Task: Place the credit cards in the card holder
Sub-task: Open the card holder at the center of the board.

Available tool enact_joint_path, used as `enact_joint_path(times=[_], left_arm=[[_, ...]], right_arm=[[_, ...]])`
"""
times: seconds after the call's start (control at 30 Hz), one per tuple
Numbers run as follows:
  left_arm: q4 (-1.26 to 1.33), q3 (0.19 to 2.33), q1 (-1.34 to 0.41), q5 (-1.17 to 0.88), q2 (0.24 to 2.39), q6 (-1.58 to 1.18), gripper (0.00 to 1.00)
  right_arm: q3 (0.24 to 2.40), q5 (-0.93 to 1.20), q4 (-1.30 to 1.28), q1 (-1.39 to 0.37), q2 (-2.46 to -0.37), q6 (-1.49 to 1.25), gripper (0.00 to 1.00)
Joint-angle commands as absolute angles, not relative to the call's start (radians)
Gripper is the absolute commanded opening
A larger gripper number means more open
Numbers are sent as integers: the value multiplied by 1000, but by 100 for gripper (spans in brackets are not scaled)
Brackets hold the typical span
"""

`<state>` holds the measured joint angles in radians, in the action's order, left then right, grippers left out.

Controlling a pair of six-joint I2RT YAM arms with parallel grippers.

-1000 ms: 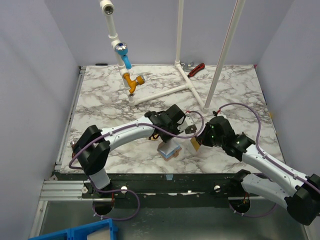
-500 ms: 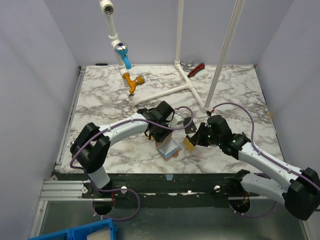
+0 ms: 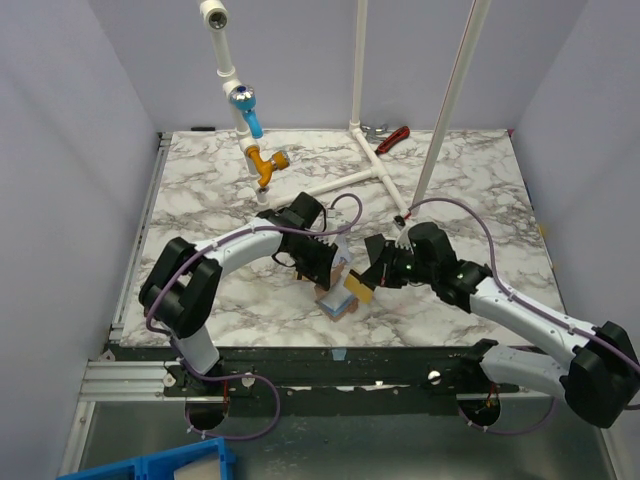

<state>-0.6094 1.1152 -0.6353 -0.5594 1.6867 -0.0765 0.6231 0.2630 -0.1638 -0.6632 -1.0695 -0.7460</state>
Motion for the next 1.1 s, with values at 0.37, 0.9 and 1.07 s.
enact_joint_path(times=[0.37, 0.9, 1.07], left_arm=[[-473, 1027, -610, -684, 1675, -269, 9], [-439, 946, -604, -523, 1599, -237, 22], [-444, 951, -617, -516, 1593, -228, 22]], right_arm=[[693, 306, -178, -745, -1220, -703, 1], [575, 365, -254, -745, -1124, -687, 1], [528, 377, -259, -745, -1085, -709, 1]])
